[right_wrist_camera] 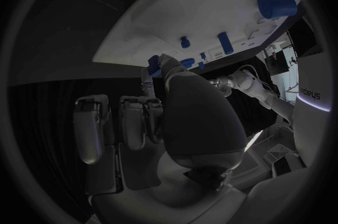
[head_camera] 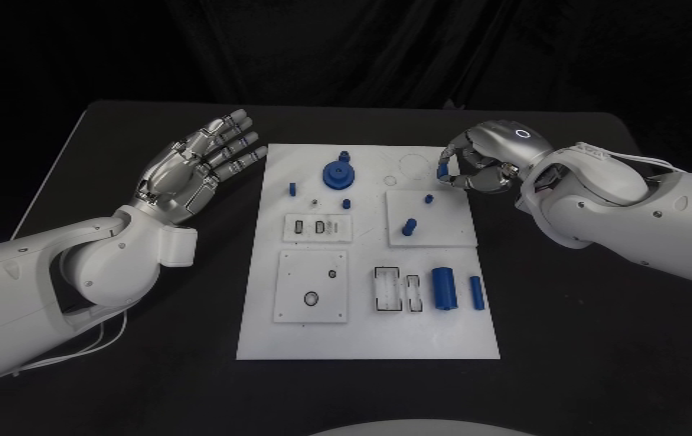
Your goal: Assemble the parts on the task board
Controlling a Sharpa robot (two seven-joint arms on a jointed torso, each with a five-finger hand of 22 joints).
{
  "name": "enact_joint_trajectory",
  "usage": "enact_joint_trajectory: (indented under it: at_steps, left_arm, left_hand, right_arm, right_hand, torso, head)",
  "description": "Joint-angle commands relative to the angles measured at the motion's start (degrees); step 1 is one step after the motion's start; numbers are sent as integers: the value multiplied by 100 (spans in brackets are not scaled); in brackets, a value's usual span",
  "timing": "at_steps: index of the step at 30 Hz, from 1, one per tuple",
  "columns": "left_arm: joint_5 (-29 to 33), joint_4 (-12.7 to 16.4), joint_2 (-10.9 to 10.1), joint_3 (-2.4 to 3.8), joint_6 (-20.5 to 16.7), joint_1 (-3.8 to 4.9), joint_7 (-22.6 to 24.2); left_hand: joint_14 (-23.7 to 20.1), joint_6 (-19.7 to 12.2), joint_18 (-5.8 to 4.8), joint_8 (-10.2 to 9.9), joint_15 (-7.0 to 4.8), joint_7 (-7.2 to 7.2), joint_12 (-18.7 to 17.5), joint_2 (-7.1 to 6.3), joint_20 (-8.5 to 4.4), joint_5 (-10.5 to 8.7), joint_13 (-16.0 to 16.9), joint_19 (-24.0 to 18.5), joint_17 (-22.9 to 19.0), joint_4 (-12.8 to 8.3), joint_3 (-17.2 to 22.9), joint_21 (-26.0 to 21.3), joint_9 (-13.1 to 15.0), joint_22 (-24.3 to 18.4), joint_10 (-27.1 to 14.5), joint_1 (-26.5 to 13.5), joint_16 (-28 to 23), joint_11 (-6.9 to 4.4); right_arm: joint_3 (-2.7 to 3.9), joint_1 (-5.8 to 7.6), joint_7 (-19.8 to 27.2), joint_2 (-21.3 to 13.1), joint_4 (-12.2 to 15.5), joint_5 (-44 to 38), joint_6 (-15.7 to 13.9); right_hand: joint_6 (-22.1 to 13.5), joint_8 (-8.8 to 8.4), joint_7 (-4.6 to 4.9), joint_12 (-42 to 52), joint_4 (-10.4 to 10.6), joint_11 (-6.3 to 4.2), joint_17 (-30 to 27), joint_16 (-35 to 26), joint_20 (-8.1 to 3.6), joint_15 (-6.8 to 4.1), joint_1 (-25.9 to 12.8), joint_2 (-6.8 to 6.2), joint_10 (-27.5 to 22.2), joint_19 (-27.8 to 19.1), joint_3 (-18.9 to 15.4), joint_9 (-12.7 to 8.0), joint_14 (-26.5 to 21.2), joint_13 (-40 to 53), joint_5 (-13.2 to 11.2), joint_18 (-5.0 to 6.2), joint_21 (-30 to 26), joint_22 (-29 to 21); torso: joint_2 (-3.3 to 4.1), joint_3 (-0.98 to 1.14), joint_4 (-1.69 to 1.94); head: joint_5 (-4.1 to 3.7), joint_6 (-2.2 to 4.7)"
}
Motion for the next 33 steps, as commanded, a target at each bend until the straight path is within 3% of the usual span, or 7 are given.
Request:
enact_joint_trajectory:
  at_steps: [1,5,11,17,19,29,33]
  left_arm:
    - [-10,5,26,4,71,-10,70]
    - [-10,6,48,4,74,-11,62]
    - [-7,8,55,4,59,-11,58]
    - [10,33,38,4,25,-11,25]
    - [14,37,36,4,22,-11,21]
    - [21,21,65,4,38,-11,12]
    - [21,8,78,4,48,-12,16]
  left_hand:
    - [-3,-23,32,20,53,157,24,-13,33,30,9,16,9,0,42,35,0,8,6,-58,28,30]
    - [-3,-23,32,20,53,157,24,-13,33,30,9,16,9,0,42,35,0,8,6,-58,28,30]
    - [-3,-23,32,20,53,157,24,-13,33,30,9,16,9,0,42,35,0,8,6,-58,28,30]
    - [-4,-7,30,26,54,158,43,-18,33,30,12,20,9,-2,49,39,3,10,14,-65,31,30]
    - [-4,-7,30,26,54,158,43,-18,33,30,12,20,9,-2,49,39,3,10,14,-65,31,30]
    - [-4,-7,30,26,54,158,43,-18,33,30,12,20,9,-2,49,39,3,10,14,-65,31,30]
    - [-3,-11,29,28,53,159,45,-25,31,30,13,22,9,-5,54,41,3,11,17,-72,34,27]
  right_arm:
    - [9,71,-181,27,260,-212,-230]
    - [10,115,-259,143,555,-284,-136]
    - [9,97,-384,454,726,-420,173]
    - [9,58,-590,850,687,-579,501]
    - [10,33,-669,978,675,-662,591]
    - [11,-75,-959,1528,562,-892,1046]
    - [12,-118,-1131,1668,510,-990,1189]
  right_hand:
    - [60,21,-18,16,-32,-16,1508,15,-37,-58,-13,35,597,584,8,18,600,1510,32,-45,14,1510]
    - [68,24,-27,16,-56,-28,1508,15,-45,-66,-6,38,597,584,21,53,600,1510,158,-45,14,1510]
    - [76,27,-27,16,-78,-20,1508,15,-49,-66,0,49,597,584,35,80,600,1510,224,-45,14,1510]
    - [86,34,-28,16,-99,-16,1508,15,-50,-64,-20,75,597,584,49,122,600,1510,313,-45,14,1510]
    - [84,33,-28,16,-101,-10,1508,15,-50,-63,-30,75,597,584,48,130,600,1510,324,-45,14,1510]
    - [65,21,-35,16,-188,-36,1508,15,-62,-80,-57,76,597,584,77,206,600,1510,512,-45,14,1510]
    - [54,14,-33,16,-204,-34,1508,15,-66,-83,-71,79,597,584,85,221,600,1510,549,-45,14,1510]
  torso:
    - [0,0,-6]
    - [-1,-3,-13]
    - [0,-4,-8]
    - [7,-11,43]
    - [3,-12,22]
    - [-4,-8,12]
    - [-1,-8,33]
  head:
    - [15,-11]
    - [35,-13]
    - [30,-13]
    - [18,-16]
    - [49,-23]
    - [76,-48]
    - [78,-56]
